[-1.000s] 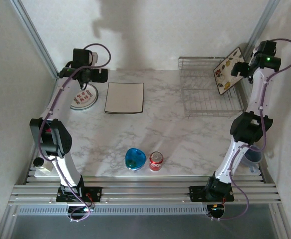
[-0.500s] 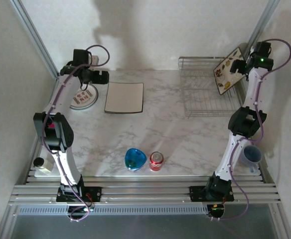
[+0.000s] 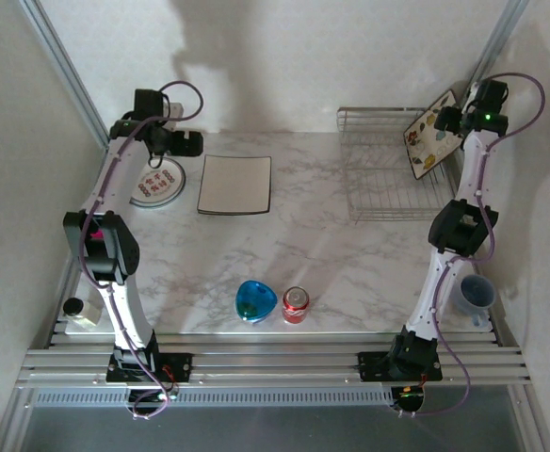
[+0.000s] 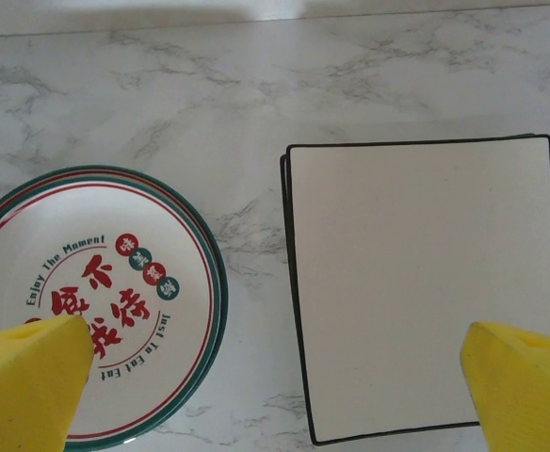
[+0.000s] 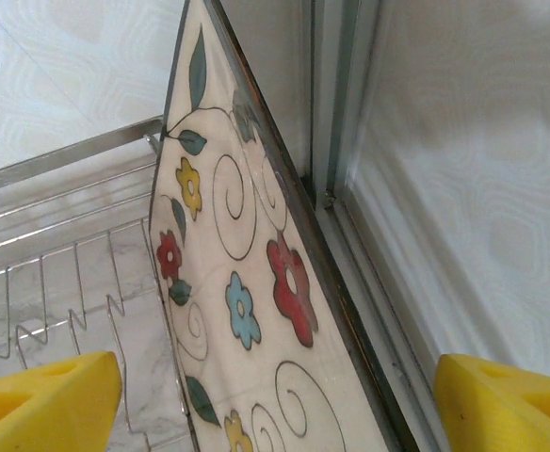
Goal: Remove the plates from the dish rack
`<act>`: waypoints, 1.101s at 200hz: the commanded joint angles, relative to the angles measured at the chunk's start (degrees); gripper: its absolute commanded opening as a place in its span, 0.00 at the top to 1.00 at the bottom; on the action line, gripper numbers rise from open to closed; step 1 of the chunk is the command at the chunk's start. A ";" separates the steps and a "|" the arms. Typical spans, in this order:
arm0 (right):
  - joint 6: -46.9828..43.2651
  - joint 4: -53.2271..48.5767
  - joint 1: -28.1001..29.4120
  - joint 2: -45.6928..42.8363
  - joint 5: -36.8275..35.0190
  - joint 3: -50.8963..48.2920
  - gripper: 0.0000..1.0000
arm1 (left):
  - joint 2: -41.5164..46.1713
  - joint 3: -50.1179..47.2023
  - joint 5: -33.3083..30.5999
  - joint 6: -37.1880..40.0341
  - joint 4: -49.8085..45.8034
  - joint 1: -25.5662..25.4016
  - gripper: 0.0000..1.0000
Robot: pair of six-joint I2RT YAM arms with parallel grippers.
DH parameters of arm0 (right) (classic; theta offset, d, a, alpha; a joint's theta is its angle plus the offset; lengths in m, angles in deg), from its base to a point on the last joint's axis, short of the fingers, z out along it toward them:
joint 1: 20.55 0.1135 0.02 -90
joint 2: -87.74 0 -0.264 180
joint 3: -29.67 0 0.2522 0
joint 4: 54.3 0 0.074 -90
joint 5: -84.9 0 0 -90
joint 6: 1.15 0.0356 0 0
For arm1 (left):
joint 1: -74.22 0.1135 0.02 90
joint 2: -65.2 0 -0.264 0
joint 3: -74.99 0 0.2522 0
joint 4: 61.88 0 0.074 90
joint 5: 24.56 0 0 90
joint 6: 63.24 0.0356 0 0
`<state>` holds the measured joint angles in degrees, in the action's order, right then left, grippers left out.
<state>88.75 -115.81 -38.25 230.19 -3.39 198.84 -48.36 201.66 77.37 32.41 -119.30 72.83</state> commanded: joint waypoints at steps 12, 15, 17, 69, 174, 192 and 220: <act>0.55 1.57 0.46 2.01 0.66 0.28 0.19 | -1.60 2.64 0.89 0.41 -1.96 0.60 0.00; 0.54 1.78 0.49 2.06 0.58 0.17 0.20 | -1.64 2.75 0.91 0.41 -1.96 0.59 0.00; 0.58 1.84 0.52 2.09 0.59 0.05 0.20 | -1.64 2.80 0.91 0.41 -1.96 0.59 0.00; 0.64 4.98 1.26 2.09 0.05 -0.20 0.44 | -2.41 2.94 1.17 0.06 -1.95 0.69 0.00; 0.09 4.81 1.43 1.85 -1.80 -1.12 0.88 | -2.28 2.85 2.51 -0.81 -1.55 1.21 0.01; 0.10 5.03 1.57 1.42 -1.96 -1.82 0.93 | -2.15 2.85 2.58 -1.00 -1.60 1.21 0.00; -0.50 5.12 2.04 0.58 -2.78 -2.65 1.00 | -1.93 2.85 2.84 -1.34 -1.65 1.21 0.00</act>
<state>83.73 -111.51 -36.48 231.31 -2.40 198.27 -50.37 202.70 79.22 31.87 -119.74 73.57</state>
